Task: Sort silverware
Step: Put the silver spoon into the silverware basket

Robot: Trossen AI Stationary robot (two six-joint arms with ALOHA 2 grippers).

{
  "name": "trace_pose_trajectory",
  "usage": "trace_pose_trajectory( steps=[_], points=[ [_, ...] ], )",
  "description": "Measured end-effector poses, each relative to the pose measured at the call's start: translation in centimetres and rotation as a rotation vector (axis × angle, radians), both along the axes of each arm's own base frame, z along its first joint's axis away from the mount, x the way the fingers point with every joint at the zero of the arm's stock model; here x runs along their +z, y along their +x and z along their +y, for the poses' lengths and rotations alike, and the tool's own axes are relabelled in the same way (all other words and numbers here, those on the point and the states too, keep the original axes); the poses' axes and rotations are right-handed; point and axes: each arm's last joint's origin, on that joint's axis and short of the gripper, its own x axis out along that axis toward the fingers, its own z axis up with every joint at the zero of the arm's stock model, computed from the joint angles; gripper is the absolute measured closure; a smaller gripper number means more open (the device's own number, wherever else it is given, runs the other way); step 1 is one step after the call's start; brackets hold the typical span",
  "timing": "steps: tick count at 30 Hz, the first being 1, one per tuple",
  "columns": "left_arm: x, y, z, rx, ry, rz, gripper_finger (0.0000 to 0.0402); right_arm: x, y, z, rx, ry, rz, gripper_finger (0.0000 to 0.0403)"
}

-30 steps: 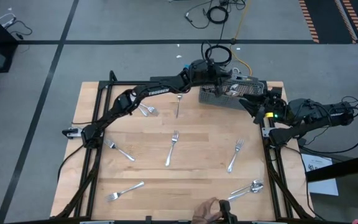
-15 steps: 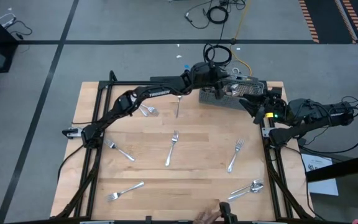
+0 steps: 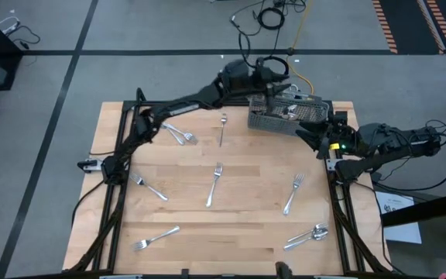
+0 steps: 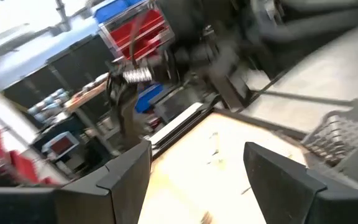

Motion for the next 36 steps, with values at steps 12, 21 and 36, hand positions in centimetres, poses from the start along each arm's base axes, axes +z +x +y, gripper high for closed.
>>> trace_pose_trajectory(
  steps=[12, 21, 36],
  points=[
    [7.5, -7.1, -4.8, -0.417, -0.160, 0.255, 0.0262, -2.5, 2.7, 1.9, 0.440, 0.125, 0.242, 0.0156],
    [3.5, -7.6, -10.4, -0.524, -0.297, 0.691, 0.0263, -8.9, 5.7, 6.6, 0.813, 0.444, 0.897, 0.0156],
    [-1.4, -8.5, -15.7, -0.572, -0.349, 0.886, 0.0263, -16.1, 4.8, 19.6, 1.043, 0.366, 1.233, 0.0189]
  ],
)
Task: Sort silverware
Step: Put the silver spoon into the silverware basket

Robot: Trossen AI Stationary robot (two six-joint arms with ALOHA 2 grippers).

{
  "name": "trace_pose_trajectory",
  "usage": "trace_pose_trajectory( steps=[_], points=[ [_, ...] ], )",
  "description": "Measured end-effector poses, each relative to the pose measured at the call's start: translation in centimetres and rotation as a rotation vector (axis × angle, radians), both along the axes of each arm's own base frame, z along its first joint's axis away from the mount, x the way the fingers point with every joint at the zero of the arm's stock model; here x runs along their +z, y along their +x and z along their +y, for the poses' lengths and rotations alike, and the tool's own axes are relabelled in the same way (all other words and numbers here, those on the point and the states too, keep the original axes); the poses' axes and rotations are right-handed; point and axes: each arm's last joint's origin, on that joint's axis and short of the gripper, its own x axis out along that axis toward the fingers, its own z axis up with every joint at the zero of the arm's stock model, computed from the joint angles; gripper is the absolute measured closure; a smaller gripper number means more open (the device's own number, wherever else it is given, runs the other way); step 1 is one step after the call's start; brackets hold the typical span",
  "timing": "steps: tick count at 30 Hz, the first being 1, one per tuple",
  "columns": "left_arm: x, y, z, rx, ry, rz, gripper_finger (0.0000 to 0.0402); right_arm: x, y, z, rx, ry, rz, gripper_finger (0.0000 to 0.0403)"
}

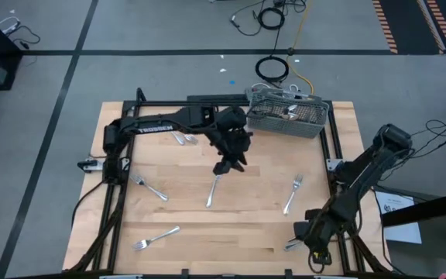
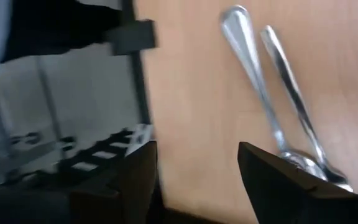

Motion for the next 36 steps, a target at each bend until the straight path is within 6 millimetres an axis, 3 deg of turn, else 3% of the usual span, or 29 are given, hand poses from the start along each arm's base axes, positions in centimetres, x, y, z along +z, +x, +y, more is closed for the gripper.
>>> trace_pose_trajectory(
  steps=[5, 12, 23, 36],
  points=[
    [-1.6, 1.7, 0.4, 0.083, -0.024, -0.131, 0.0263, -2.4, 0.0, 1.1, -0.005, -0.104, 0.029, 0.0190],
    [-1.4, 1.8, 0.4, 0.087, 0.013, -0.164, 0.0263, -4.3, -0.4, 1.7, -0.021, -0.179, 0.105, 0.0190],
    [-1.4, 1.8, 0.4, 0.073, 0.034, -0.175, 0.0263, -4.6, -0.5, 1.1, -0.050, -0.291, 0.070, 0.0190],
    [-1.8, 1.4, 0.8, 0.068, 0.045, -0.133, 0.0263, -6.1, -0.2, 2.0, -0.090, -0.333, 0.032, 0.0191]
  ],
)
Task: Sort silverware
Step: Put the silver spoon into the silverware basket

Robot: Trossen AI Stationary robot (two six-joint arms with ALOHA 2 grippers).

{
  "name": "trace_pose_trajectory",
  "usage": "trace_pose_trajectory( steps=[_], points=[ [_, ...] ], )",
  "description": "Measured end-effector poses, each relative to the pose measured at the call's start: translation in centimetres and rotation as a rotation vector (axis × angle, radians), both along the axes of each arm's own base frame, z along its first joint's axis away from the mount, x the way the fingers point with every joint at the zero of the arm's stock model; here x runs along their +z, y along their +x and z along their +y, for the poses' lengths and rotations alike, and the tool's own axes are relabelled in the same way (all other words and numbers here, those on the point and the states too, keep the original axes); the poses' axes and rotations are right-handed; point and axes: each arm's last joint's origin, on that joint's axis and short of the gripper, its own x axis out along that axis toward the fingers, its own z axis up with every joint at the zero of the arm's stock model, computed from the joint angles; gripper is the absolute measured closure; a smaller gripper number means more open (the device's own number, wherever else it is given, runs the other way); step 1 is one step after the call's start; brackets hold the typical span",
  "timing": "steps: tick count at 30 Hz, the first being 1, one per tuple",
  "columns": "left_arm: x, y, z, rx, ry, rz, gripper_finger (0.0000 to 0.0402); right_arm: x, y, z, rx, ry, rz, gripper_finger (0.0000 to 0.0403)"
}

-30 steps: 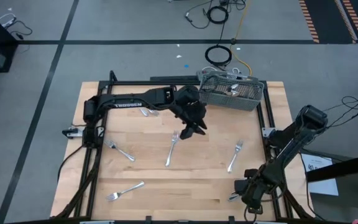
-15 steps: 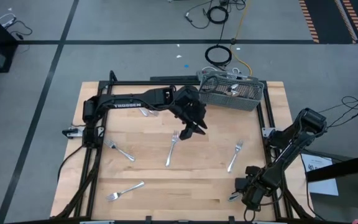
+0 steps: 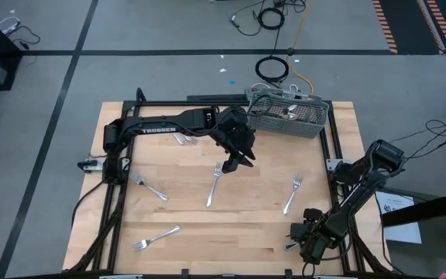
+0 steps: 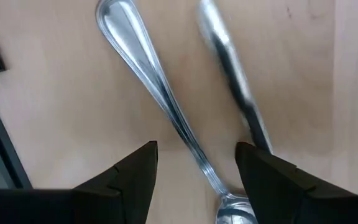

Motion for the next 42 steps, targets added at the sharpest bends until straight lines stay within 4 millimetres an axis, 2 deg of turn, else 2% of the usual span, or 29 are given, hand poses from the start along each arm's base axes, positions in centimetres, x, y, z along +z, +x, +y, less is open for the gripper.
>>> trace_pose_trajectory(
  steps=[7, 10, 15, 23, 28, 35, 42],
  points=[
    [0.0, 0.0, 0.0, -0.003, 0.005, -0.003, 0.0263, -0.6, 0.0, 0.3, 0.000, -0.017, 0.008, 0.0192],
    [0.0, 0.0, 0.0, -0.003, 0.005, -0.003, 0.0263, -0.7, 0.0, 0.2, 0.000, -0.021, 0.009, 0.0204],
    [0.0, 0.0, 0.0, -0.002, 0.004, -0.003, 0.0263, -0.8, 0.0, 0.1, -0.002, -0.028, 0.017, 0.0261],
    [0.0, 0.0, 0.1, -0.002, 0.004, -0.003, 0.0263, -0.6, -0.1, 0.1, -0.091, -0.007, 0.050, 0.0387],
    [0.0, 0.0, 0.1, -0.002, 0.004, -0.007, 0.0263, 0.1, -0.2, 0.0, -0.116, 0.026, 0.048, 0.0390],
    [0.3, 0.1, 0.1, -0.044, -0.033, -0.043, 0.0263, 3.1, -0.5, -0.1, -0.144, 0.182, 0.015, 0.0398],
    [1.1, 0.3, 1.1, -0.231, -0.193, -0.163, 0.0263, 8.3, -1.1, -1.5, -0.192, 0.395, -0.134, 0.0401]
  ],
)
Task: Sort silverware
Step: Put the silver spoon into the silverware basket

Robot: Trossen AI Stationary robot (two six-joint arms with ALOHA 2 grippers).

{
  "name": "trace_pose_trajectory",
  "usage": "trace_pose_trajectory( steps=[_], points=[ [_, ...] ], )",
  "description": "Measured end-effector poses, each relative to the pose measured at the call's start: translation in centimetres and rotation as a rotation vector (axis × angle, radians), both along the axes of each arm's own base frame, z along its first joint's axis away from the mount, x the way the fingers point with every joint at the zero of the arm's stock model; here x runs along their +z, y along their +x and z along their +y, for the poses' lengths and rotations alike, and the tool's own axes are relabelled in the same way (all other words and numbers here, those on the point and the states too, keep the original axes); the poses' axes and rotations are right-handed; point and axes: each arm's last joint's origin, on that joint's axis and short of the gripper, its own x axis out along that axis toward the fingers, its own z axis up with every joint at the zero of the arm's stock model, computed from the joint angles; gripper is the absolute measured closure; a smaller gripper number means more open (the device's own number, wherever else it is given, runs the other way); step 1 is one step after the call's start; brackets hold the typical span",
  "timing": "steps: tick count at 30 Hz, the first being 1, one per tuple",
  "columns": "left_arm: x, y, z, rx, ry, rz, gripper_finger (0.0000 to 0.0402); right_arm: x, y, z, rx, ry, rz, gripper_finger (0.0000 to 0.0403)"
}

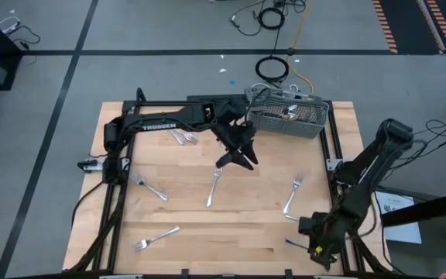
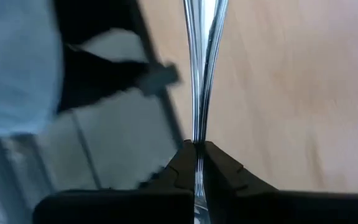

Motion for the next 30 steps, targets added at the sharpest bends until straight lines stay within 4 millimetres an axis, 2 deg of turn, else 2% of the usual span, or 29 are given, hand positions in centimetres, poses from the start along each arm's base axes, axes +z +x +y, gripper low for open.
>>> trace_pose_trajectory(
  steps=[3, 6, 9, 12, 17, 21, 27, 30],
  points=[
    [0.1, 0.5, 0.7, -0.082, -0.105, -0.046, 0.0263, 2.4, -0.4, -1.6, -0.085, 0.055, -0.091, 0.0401],
    [-0.5, 1.6, 1.6, 0.008, -0.208, 0.014, 0.0263, 4.8, -0.7, -3.6, -0.237, 0.090, -0.229, 0.0402],
    [-1.7, 2.7, 2.4, 0.012, -0.272, 0.025, 0.0263, 6.9, -1.0, -5.8, -0.379, 0.054, -0.448, 0.0402],
    [-2.6, 3.5, 2.6, -0.025, -0.275, -0.005, 0.0263, 8.9, -1.5, -7.5, -0.446, -0.047, -0.705, 0.0402],
    [-2.7, 3.8, 2.6, -0.029, -0.264, -0.043, 0.0263, 11.6, -2.6, -10.0, -0.576, -0.297, -1.008, 0.0402],
    [-2.3, 3.9, 2.7, -0.018, -0.257, -0.071, 0.0263, 13.1, -3.2, -11.3, -0.671, -0.580, -1.130, 0.0403],
    [0.4, 3.9, 2.7, -0.036, -0.239, -0.164, 0.0263, 13.8, -3.7, -12.5, -0.745, -1.025, -1.085, 0.0403],
    [2.7, 3.8, 3.0, 0.071, -0.226, -0.219, 0.0263, 13.8, -3.8, -12.9, -0.713, -1.201, -1.028, 0.0403]
  ],
)
